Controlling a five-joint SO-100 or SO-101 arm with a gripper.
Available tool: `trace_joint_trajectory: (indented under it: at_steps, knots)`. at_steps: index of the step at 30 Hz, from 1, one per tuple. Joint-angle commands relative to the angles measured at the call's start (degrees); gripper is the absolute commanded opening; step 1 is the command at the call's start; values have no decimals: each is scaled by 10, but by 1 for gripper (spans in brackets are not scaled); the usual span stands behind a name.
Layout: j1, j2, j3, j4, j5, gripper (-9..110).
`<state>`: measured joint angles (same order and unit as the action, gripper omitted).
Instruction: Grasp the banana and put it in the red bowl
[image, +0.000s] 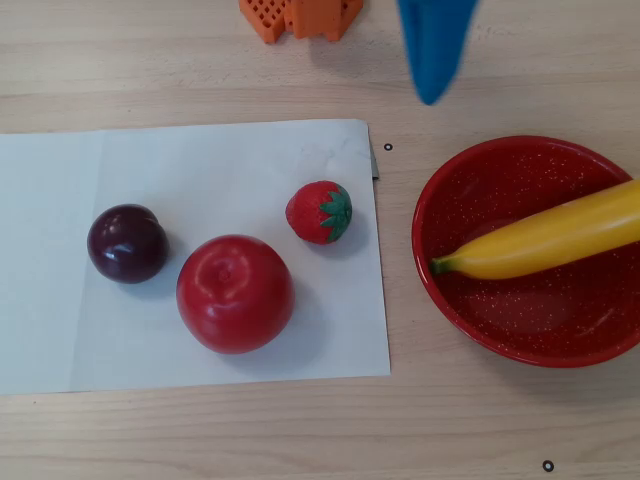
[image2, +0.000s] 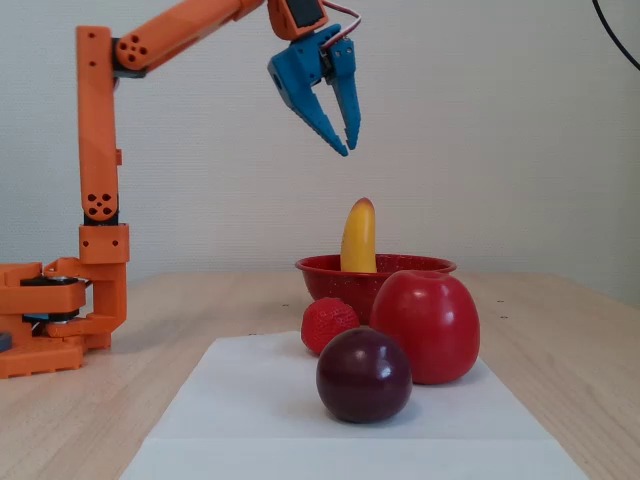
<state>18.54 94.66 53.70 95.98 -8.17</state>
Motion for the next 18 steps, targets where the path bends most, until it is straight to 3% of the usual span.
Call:
trace_joint_trajectory:
  at_steps: [1, 18]
  knots:
    - [-26, 107, 22, -42, 18, 0]
    - [-148, 497, 608, -317, 55, 0]
